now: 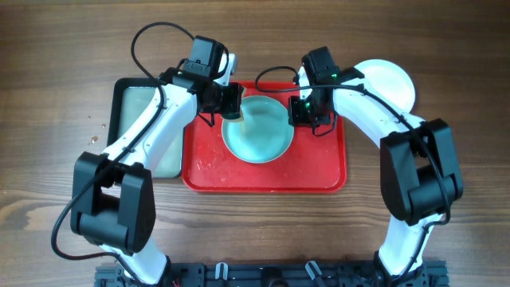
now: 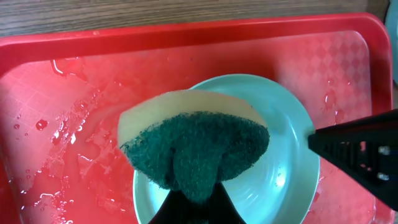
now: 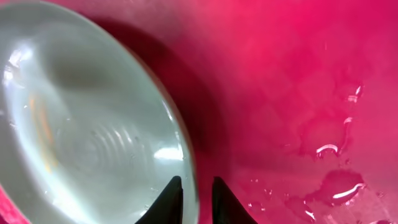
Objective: Clean dirty plates on tray and stack at the side
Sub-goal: 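Scrub the teal plate held by right gripper with the sponge in left gripper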
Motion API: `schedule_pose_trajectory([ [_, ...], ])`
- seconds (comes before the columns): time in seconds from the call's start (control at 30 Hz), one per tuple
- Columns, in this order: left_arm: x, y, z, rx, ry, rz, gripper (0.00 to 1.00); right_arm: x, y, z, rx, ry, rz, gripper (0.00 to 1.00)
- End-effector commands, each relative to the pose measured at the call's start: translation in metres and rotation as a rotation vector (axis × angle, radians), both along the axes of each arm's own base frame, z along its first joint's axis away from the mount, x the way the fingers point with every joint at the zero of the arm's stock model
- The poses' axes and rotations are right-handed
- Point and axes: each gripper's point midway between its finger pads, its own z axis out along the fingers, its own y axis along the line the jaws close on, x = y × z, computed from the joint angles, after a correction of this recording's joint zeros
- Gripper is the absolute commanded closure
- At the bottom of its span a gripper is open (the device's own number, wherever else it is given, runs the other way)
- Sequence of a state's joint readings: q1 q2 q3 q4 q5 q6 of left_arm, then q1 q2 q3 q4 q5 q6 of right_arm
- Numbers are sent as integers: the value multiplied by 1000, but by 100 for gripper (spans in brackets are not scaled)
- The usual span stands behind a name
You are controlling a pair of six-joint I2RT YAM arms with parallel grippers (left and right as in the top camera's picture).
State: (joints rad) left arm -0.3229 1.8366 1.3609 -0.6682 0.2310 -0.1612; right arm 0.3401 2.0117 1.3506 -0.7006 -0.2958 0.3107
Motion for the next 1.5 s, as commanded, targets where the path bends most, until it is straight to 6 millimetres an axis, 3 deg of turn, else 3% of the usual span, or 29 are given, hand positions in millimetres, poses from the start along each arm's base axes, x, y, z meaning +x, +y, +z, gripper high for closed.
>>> schedule_pose_trajectory([
  [0.0, -3, -4, -6, -10, 18, -2, 96, -9, 4, -6, 16, 26, -23, 91],
  [0.17, -4, -4, -7, -10, 21, -2, 96, -7, 6, -5, 26, 26, -41, 93],
  [0.47, -9, -11, -8, 5, 25, -20, 96, -14, 30, -3, 47, 18, -3, 96],
  [0.7, -11, 29, -19, 171, 70, 222, 96, -12, 25, -5, 18, 31, -85, 96],
  [0.83, -15, 28, -22, 174, 80, 216, 96, -12, 24, -6, 15, 29, -86, 96],
  [1.07, -32, 15, -47, 121, 120, 170, 96, -12, 24, -6, 15, 30, -86, 96],
  [1.3, -35, 19, -61, 150, 116, 129, 96, -12, 24, -6, 15, 30, -85, 96],
  [1.47, -36, 28, -83, 214, 144, 143, 96, -12, 24, -6, 15, 29, -83, 96],
])
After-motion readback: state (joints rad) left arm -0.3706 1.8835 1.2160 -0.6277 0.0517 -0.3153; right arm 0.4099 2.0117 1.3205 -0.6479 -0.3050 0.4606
